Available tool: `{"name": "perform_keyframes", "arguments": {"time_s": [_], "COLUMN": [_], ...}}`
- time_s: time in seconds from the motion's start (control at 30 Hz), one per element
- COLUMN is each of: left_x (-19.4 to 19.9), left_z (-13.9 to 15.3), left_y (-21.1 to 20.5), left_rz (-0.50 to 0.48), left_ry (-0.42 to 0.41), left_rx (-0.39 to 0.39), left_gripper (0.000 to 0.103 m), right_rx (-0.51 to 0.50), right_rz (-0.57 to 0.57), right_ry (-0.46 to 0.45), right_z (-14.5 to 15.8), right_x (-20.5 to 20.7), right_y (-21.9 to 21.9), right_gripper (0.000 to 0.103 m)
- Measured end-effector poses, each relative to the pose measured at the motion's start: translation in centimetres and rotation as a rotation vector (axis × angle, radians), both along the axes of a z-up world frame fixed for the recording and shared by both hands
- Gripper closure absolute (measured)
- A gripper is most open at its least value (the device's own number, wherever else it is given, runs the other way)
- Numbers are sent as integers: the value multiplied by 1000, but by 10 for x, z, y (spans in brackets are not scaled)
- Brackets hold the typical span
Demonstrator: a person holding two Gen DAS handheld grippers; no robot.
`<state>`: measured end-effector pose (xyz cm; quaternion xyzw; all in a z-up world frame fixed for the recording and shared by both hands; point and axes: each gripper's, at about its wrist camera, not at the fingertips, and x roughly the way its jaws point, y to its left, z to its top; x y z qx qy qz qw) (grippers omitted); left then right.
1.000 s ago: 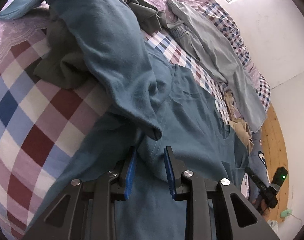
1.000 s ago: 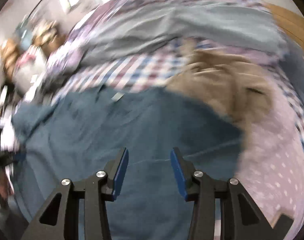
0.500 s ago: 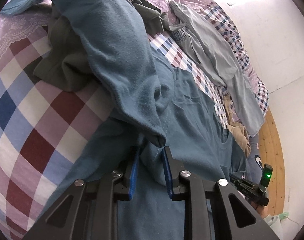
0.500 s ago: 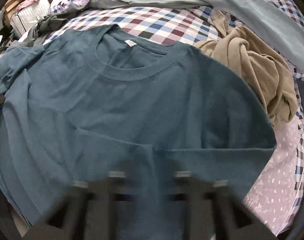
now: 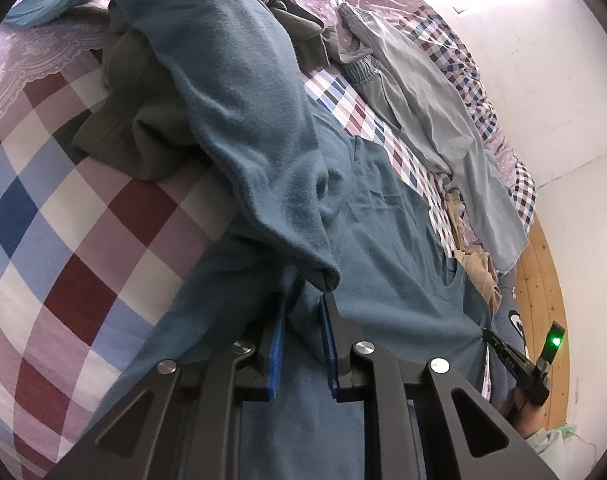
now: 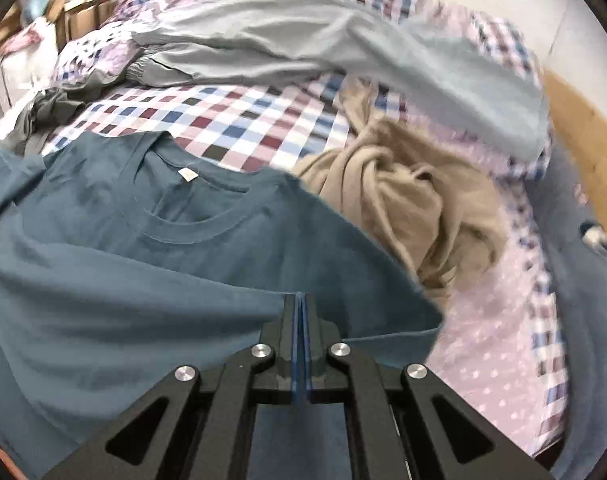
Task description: Fold clothes
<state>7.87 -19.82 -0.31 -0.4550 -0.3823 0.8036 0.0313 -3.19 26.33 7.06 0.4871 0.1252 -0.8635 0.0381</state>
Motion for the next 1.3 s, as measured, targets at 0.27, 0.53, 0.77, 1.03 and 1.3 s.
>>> {"name": "perform_keyframes", "arguments": {"time_s": [0.27,0.53,0.77,1.03,1.3], "left_x": [0,-5,-4,-4,-5], "left_z": [-1,-3,-4,-5,-4], "left_y": [-1,-4,-5,-6,-5], "left_rz": [2,11,22,35,45], "left_ry": [4,5,5,25,29], "left_rx": [11,56,61,65,50], "left_gripper": [84,85,97,101,101], "right_rx": [7,-85,-116,63,159], "right_rz": [-80,-65,-97,-33,-75], "right_ry": [-56,33,-70,-146,-86], "right_z": [-16,33,18,-23,-29], "right_x": [-14,58,135,183,184], "right_y": [-2,12,32,27,38], "right_gripper": [84,59,59,60,99]}}
